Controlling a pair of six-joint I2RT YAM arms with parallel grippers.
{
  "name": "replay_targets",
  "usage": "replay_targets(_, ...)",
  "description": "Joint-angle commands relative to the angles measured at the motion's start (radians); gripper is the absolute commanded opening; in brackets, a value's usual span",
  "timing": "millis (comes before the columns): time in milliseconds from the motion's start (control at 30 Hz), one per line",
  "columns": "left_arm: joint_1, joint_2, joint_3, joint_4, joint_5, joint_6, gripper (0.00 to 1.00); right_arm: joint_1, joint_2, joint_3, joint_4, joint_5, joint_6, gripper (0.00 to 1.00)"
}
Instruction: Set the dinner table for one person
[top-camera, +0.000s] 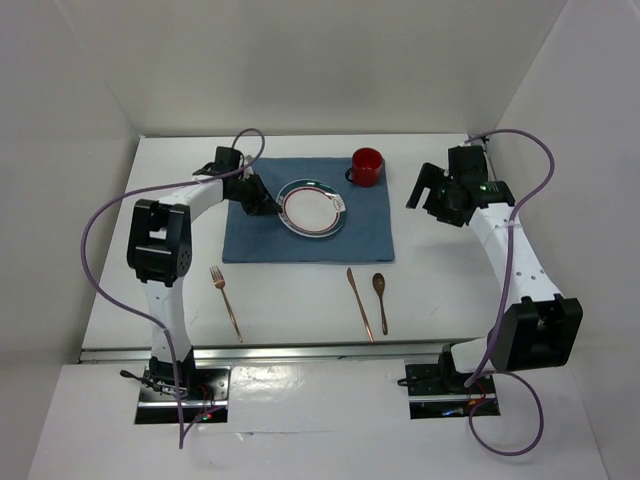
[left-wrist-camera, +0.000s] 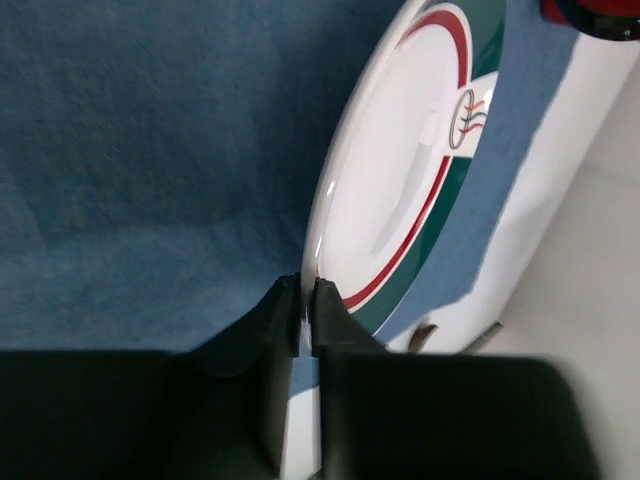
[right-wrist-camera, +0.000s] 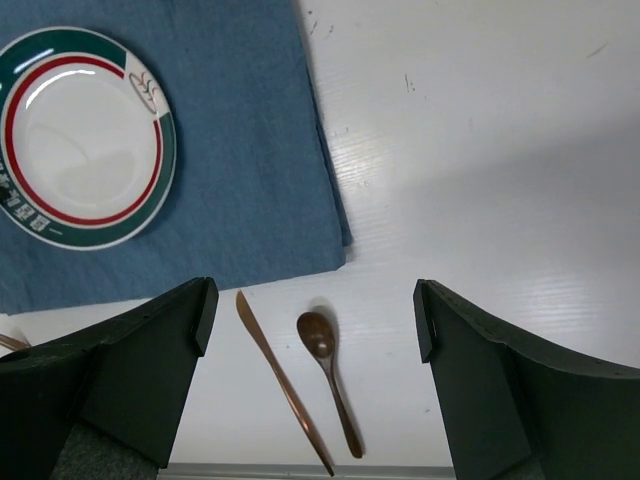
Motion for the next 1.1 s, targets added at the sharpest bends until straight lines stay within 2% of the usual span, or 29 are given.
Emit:
replay_targets(0, 0.001, -0.012, 0.075, -0.022, -0.063, 0.032, 0.3, -0.004, -0.035, -0.013, -0.009, -0.007, -0.016, 0.92)
replay_targets(33, -0.012, -0.012, 0.098, -0.039, -0.086, 0.045, 0.54, -0.004, -0.023, -0.013, -0.009, -0.016, -0.016, 0.92)
replay_targets(67, -0.024, -0.012, 0.107, -0.06, -0.132, 0.058, 0.64, -0.004, -0.012, -0.004, -0.009, -0.016, -0.016, 0.92)
replay_targets(167, -0.042, -0.036, 0.127, -0.132, -0.186, 0.111, 0.8, -0.004, -0.003, 0.005, -0.009, -0.027, -0.016, 0.92)
replay_targets(233, -0.051, -0.069, 0.136, -0.167, -0.223, 0.138, 0.83, -0.004, 0.008, 0.005, 0.0, -0.038, -0.016, 0.92)
replay_targets(300, -0.064, -0.153, 0.114, -0.204, -0.321, 0.159, 0.92, -0.004, 0.008, 0.014, 0.0, -0.047, -0.016, 0.92)
replay_targets(367, -0.073, -0.227, 0.069, -0.237, -0.385, 0.159, 0.94, -0.004, 0.008, 0.014, 0.011, -0.047, -0.016, 0.92)
replay_targets(400, -0.073, -0.309, -0.002, -0.267, -0.44, 0.142, 0.94, -0.004, 0.008, 0.014, 0.011, -0.047, -0.016, 0.92)
replay_targets(467, -0.073, -0.397, -0.086, -0.309, -0.5, 0.109, 0.86, -0.004, 0.008, 0.014, 0.02, -0.056, -0.016, 0.92)
replay_targets(600, -0.084, -0.598, -0.326, -0.444, -0.646, 0.046, 0.86, 0.005, 0.017, 0.005, 0.03, -0.076, -0.016, 0.92)
replay_targets(667, -0.093, -0.694, -0.4, -0.51, -0.655, 0.004, 0.86, 0.005, 0.017, -0.004, 0.04, -0.085, -0.016, 0.92)
replay_targets(767, -0.093, -0.789, -0.544, -0.508, -0.655, -0.045, 0.83, 0.014, 0.028, -0.004, 0.062, -0.11, -0.007, 0.92)
replay_targets(900, -0.093, -0.825, -0.711, -0.43, -0.6, -0.094, 0.81, 0.034, 0.037, -0.004, 0.062, -0.119, -0.007, 0.92)
replay_targets(967, -0.082, -0.825, -0.744, -0.401, -0.589, -0.103, 0.8, 0.043, 0.037, -0.004, 0.062, -0.119, -0.007, 0.92)
replay_targets(1067, -0.082, -0.814, -0.798, -0.347, -0.589, -0.114, 0.72, 0.052, 0.028, -0.004, 0.062, -0.11, -0.007, 0.92)
